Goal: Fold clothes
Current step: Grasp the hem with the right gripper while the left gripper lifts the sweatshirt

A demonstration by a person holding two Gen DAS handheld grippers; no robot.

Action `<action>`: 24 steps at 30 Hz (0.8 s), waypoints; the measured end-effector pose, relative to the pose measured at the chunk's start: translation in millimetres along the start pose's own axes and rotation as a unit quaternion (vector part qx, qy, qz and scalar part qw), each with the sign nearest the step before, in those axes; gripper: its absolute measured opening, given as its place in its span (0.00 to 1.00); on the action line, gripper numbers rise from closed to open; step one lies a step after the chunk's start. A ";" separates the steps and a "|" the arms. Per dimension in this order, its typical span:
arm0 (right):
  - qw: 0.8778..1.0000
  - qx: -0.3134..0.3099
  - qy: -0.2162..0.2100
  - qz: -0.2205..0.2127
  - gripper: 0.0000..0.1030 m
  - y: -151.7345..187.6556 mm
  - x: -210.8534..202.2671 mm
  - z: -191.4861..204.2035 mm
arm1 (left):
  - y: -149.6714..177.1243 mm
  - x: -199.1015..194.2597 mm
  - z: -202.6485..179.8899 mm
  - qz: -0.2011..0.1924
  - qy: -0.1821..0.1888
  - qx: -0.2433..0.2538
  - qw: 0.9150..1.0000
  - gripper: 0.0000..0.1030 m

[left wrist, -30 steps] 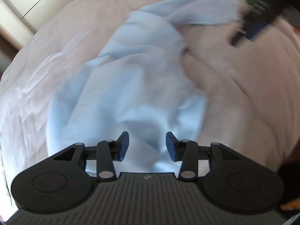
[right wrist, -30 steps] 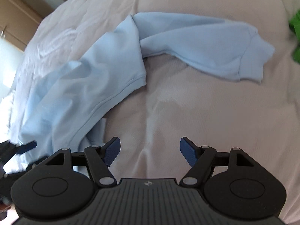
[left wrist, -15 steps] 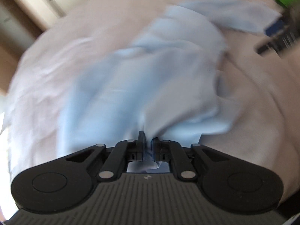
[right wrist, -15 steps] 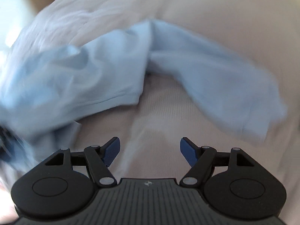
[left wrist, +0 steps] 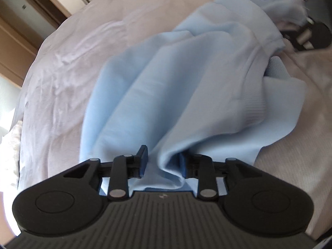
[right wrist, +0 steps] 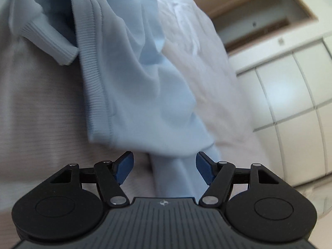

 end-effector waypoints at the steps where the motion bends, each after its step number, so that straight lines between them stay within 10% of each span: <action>1: 1.000 -0.007 -0.009 -0.003 0.60 0.1 3.6 0.5 | 2.1 -0.4 -4.0 -0.001 0.007 0.005 1.000 0.27; 4: 0.999 -0.021 -0.037 -0.003 0.34 -4.3 9.6 2.6 | 3.2 0.3 -12.8 -0.009 0.027 0.017 0.999 0.27; 6: 0.998 0.000 -0.056 0.006 0.00 -7.9 10.3 -1.3 | 4.8 4.2 -14.8 -0.010 0.035 0.024 0.999 0.15; 9: 0.996 0.061 -0.058 0.020 0.00 -18.7 4.9 -18.3 | -1.7 1.0 -1.4 -0.020 0.046 -0.008 0.999 0.04; 15: 0.978 0.201 0.045 0.018 0.00 -58.0 -48.6 -92.1 | -45.4 -40.8 92.2 -0.099 -0.049 -0.061 0.992 0.04; 24: 0.933 0.270 0.228 -0.071 0.00 -202.4 -161.1 -207.7 | -139.3 -163.8 252.4 -0.308 -0.157 -0.056 0.937 0.05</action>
Point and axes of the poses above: each gripper's, at about its wrist camera, not at the fingertips, and x roughly the way its jaws point, z to its left, y to its underside, the point moved 6 cm from there along x, roughly the way its jaws point, and after that the axes turned 15 degrees about -z, right-handed, at the moved point
